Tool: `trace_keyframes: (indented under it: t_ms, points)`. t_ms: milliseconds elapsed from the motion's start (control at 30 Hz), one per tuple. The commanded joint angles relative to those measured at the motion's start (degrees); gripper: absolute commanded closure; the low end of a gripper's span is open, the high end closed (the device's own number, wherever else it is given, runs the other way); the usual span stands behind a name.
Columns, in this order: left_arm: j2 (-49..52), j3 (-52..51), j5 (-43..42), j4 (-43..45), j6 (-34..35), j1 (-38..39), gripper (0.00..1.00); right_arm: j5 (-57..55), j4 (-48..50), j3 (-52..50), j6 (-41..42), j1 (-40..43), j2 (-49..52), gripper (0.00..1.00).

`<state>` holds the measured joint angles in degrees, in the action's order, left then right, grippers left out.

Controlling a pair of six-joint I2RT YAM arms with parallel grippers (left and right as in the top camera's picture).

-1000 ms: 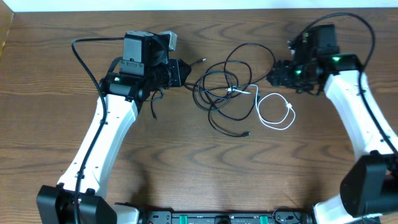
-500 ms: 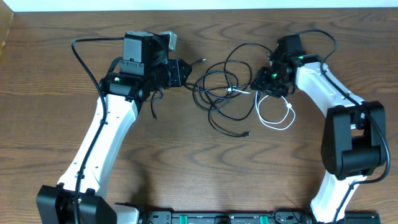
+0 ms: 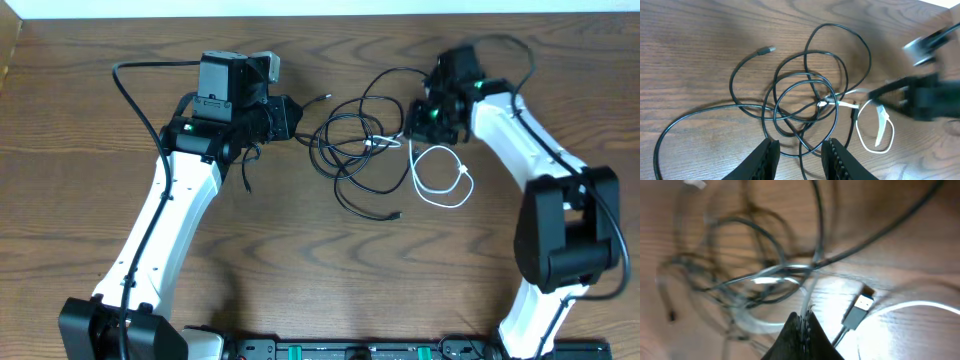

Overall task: Untangle cables
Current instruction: 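Lift the white cable with the right gripper and carry it off the table's far right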

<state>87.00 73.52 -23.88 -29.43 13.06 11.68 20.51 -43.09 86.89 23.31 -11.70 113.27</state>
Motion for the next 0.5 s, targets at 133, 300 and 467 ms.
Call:
trace_keyframes:
  t_ms: [133, 300, 467]
  points:
    - [-0.4, 0.5, 0.6, -0.1, -0.8, -0.1, 0.67, -0.7, -6.3, 17.5, -6.7, -3.0, -14.8, 0.99]
    - [-0.4, 0.5, 0.6, -0.1, -0.8, -0.1, 0.67, -2.7, -8.9, 23.5, -6.7, -5.7, -19.7, 0.98]
    - [-0.4, 0.5, 0.6, -0.1, -0.8, -0.1, 0.67, -8.6, -9.0, 25.1, -6.6, -7.5, -23.8, 0.98]
